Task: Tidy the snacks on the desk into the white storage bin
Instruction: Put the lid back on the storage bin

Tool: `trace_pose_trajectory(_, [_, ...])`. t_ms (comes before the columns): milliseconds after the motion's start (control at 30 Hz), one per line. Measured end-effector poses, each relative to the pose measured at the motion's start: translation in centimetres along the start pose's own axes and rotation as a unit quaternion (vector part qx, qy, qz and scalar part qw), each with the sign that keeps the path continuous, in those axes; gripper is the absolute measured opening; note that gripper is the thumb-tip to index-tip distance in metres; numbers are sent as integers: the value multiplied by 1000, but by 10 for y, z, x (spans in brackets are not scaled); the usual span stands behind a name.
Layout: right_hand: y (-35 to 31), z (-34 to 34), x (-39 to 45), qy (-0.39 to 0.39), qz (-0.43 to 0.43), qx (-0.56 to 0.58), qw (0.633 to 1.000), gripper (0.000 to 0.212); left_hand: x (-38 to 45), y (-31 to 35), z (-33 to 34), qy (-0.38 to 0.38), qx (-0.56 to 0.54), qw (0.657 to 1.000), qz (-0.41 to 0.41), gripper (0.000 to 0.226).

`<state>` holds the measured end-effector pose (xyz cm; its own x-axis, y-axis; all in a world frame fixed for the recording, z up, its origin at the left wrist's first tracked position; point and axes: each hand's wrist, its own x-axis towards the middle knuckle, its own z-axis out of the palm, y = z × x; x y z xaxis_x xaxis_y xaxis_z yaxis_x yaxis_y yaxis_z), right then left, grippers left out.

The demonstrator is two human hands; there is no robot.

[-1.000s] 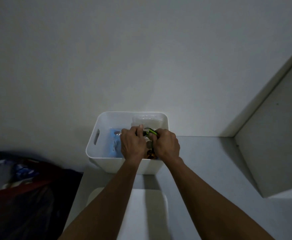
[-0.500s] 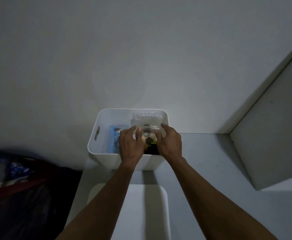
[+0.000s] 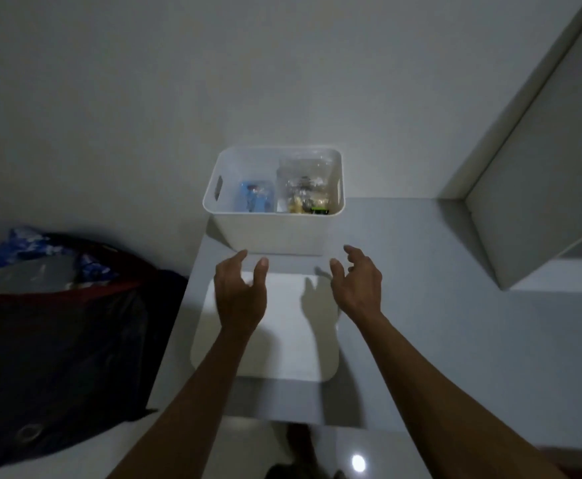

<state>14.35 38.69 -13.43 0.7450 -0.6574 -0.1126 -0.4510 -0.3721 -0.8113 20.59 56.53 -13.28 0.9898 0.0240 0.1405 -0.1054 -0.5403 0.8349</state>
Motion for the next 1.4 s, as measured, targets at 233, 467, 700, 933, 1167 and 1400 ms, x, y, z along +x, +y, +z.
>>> trace_pose_trajectory(233, [71, 29, -80, -67, 104, -38, 992, 52, -55, -103, -42, -57, 140, 981, -125, 59])
trace_pose_trajectory(467, [85, 68, -81, -60, 185, -21, 981, 65, -27, -153, -46, -116, 199, 955, -186, 75])
trace_pose_trajectory(700, [87, 100, -75, 18, 207, -51, 977, 65, -4, -173, -33, -149, 233, 940, -200, 78])
trace_pose_trajectory(933, [88, 110, -74, 57, 253, 22, 965, 67, 2, -175, -29, -129, 183, 949, -221, 80])
trace_pose_trajectory(1167, [83, 95, -83, 64, 253, 55, 964, 66, -1, -167, -41, -111, 132, 962, -212, 86])
trace_pose_trajectory(1400, [34, 62, -107, 114, 196, 37, 973, 79, -9, -107, -81, -69, 102, 985, -123, 88])
